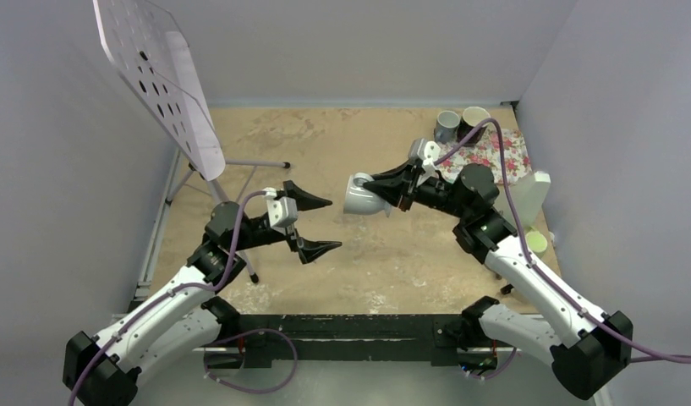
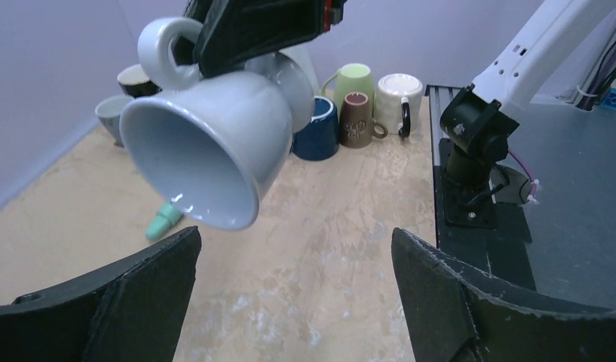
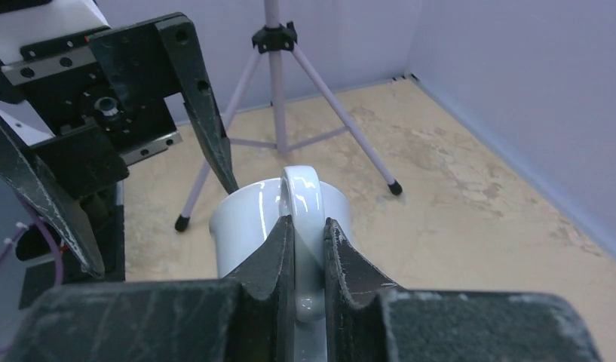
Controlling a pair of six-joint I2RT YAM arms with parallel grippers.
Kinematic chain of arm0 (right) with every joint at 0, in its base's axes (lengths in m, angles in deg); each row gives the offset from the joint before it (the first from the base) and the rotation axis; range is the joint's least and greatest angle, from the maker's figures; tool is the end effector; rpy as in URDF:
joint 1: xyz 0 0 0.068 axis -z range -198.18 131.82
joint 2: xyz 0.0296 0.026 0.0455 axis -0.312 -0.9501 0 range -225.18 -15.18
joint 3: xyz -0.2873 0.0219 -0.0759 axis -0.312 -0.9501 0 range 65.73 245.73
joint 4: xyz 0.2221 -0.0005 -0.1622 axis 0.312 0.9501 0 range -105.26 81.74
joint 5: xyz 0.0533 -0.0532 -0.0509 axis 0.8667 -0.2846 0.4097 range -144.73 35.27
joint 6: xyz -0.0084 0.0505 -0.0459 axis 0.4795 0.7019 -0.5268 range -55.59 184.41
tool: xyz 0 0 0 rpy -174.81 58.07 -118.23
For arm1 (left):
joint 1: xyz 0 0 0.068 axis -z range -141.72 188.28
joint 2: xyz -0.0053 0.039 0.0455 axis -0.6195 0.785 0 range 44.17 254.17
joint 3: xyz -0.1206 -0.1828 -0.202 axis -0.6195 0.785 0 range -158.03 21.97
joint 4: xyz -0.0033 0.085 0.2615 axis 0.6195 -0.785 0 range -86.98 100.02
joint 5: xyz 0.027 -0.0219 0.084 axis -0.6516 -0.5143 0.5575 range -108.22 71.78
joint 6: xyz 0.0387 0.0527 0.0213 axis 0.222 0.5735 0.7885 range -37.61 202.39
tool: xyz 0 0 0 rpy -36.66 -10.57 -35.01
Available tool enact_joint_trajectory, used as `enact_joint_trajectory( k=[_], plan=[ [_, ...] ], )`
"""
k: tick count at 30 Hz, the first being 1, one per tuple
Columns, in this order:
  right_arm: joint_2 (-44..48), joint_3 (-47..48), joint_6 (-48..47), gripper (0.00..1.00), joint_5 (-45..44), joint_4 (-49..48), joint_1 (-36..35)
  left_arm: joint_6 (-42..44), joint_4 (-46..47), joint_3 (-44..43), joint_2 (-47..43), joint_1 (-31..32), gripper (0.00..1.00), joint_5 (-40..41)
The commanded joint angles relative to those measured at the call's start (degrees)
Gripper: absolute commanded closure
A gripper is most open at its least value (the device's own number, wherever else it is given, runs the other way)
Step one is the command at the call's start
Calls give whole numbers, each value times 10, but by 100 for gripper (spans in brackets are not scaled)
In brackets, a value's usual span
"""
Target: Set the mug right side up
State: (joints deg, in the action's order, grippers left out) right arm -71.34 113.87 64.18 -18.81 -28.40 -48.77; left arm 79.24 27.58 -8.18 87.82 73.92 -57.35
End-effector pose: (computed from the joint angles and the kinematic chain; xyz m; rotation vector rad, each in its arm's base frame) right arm 0.1921 0.1514 0.3882 -0.8955 1.2824 0.8834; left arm 0.1366 -0.1412 0.3197 0.9722 1.2842 -1.0409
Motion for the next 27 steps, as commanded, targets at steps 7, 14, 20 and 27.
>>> enact_joint_trajectory(
  k=[7,14,20,27],
  plan=[
    [23,-9,120,100,23,-234,-24,10,112,-69,71,4,9,-79],
    [2,-11,126,100,-4,-260,-51,22,124,-94,95,8,32,-96],
    [-25,-21,151,100,-8,-325,-64,9,136,-93,100,11,89,-56],
    [-41,29,70,60,-21,-88,-64,214,-51,-103,80,11,100,-26]
  ],
)
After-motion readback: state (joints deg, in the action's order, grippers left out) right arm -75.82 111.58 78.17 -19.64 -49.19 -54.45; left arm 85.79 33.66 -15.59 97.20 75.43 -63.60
